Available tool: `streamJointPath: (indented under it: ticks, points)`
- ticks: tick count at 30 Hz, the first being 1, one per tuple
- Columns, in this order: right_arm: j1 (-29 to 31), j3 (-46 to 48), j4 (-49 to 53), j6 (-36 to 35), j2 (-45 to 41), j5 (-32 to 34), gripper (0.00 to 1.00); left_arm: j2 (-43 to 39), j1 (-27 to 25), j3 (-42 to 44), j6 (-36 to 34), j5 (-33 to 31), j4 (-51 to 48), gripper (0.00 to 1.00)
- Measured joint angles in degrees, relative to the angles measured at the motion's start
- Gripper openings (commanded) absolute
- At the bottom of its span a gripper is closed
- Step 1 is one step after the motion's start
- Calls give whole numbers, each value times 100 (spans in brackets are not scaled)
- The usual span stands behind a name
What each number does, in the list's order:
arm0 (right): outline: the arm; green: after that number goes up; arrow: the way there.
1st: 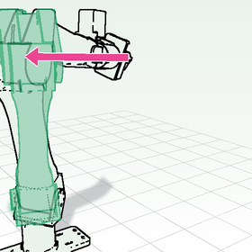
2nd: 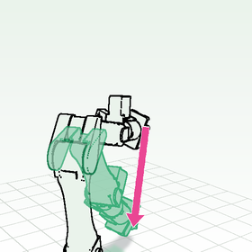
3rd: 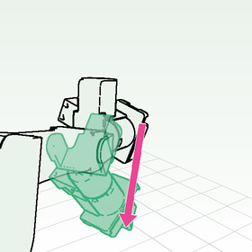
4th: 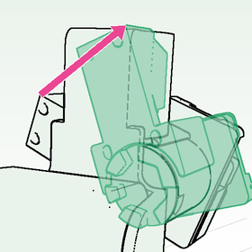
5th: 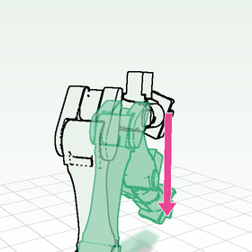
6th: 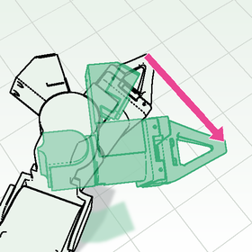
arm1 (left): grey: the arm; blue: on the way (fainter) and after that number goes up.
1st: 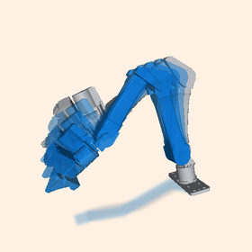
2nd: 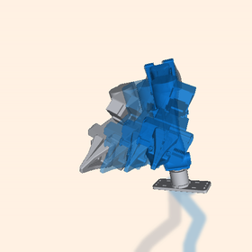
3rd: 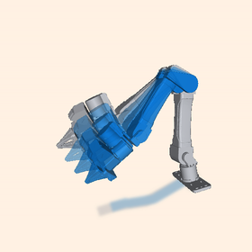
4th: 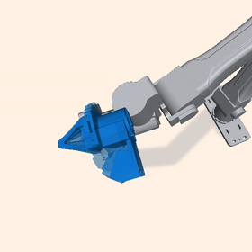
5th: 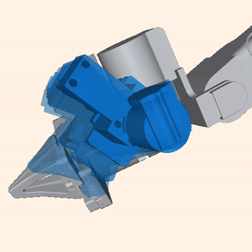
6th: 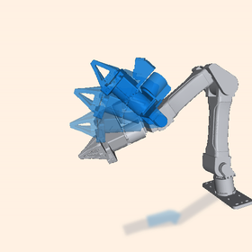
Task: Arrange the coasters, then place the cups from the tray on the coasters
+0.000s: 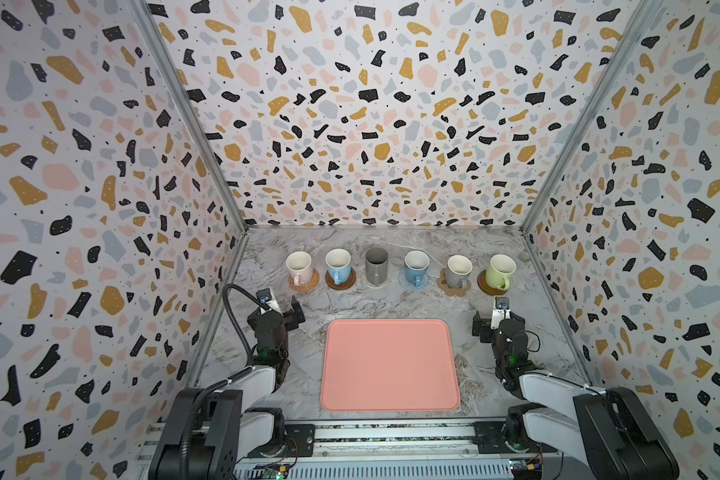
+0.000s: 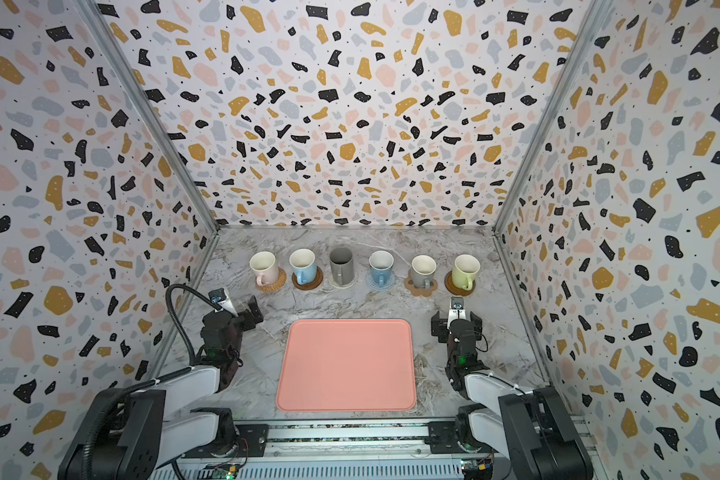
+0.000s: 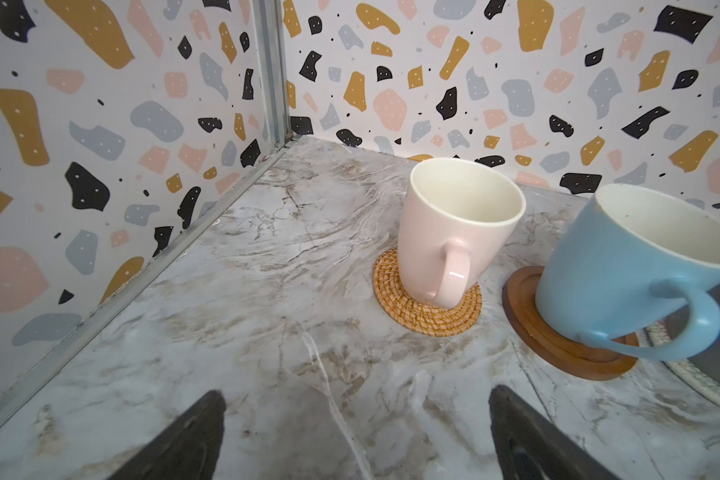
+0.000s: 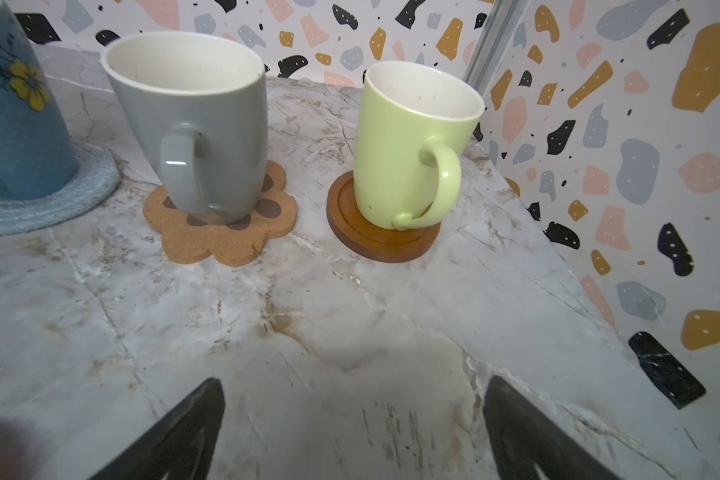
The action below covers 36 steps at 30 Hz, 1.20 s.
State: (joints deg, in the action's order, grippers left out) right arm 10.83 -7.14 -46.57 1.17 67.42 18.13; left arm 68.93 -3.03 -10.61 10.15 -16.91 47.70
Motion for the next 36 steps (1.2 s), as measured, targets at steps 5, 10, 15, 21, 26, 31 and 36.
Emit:
streamJointPath:
  ticks: [5,10,15,21,26,31,36]
  points:
    - [-286,-111,-914,129,520,-243,99,450,-26,227,-293,-238,1239,99]
    - [-629,-264,-1202,337,732,-485,99,1178,-50,330,-485,-240,1670,99]
    - [-787,-179,-1558,459,691,-570,99,1165,-59,256,-608,-146,1873,99]
    - [-874,-79,-1751,549,649,-619,99,1156,-85,234,-660,-138,1878,99]
    - [-890,-72,-1847,581,645,-678,99,1154,-90,234,-660,-138,1880,99]
    - [-938,66,-2457,586,927,-669,99,1154,-90,234,-660,-138,1880,99]
    - [-944,79,-2643,584,1191,-654,99,1154,-90,234,-660,-138,1878,99]
